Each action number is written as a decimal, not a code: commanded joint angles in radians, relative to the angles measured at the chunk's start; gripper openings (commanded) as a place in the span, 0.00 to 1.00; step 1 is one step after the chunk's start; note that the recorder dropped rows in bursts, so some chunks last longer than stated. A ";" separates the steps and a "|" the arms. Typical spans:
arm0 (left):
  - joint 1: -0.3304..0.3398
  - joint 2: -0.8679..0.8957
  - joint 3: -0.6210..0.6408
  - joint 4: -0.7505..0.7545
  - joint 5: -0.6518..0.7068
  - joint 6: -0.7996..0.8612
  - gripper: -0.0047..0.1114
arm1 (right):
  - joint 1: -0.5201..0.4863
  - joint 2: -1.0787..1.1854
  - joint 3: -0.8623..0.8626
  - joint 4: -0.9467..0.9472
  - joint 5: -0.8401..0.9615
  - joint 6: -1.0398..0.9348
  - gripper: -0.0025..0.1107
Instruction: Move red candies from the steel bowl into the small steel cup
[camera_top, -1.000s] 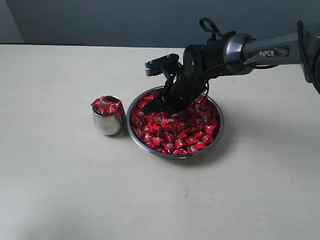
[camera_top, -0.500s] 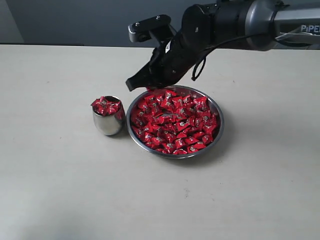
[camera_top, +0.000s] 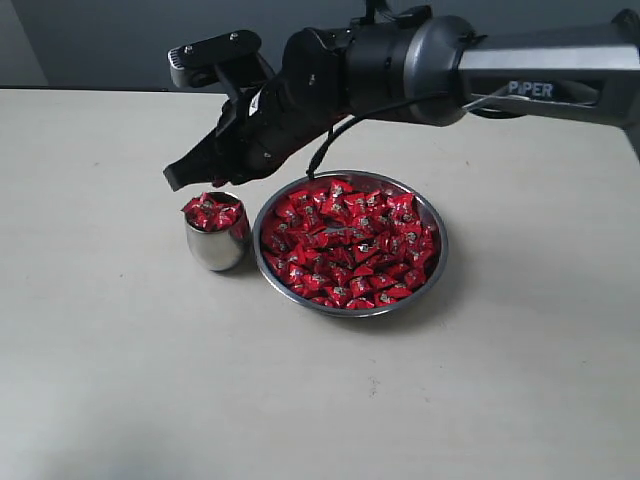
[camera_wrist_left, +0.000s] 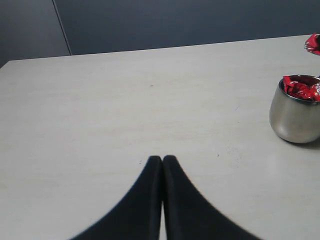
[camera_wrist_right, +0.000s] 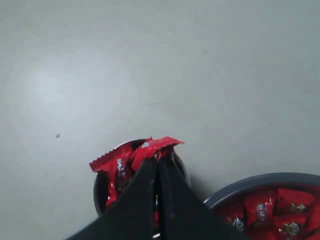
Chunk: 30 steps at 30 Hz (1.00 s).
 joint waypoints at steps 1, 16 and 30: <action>-0.008 -0.005 -0.008 0.002 -0.005 -0.002 0.04 | 0.000 0.057 -0.059 0.007 0.051 -0.009 0.01; -0.008 -0.005 -0.008 0.002 -0.005 -0.002 0.04 | 0.000 0.100 -0.103 -0.030 0.118 -0.009 0.31; -0.008 -0.005 -0.008 0.002 -0.005 -0.002 0.04 | 0.000 -0.164 -0.098 -0.106 0.404 0.112 0.15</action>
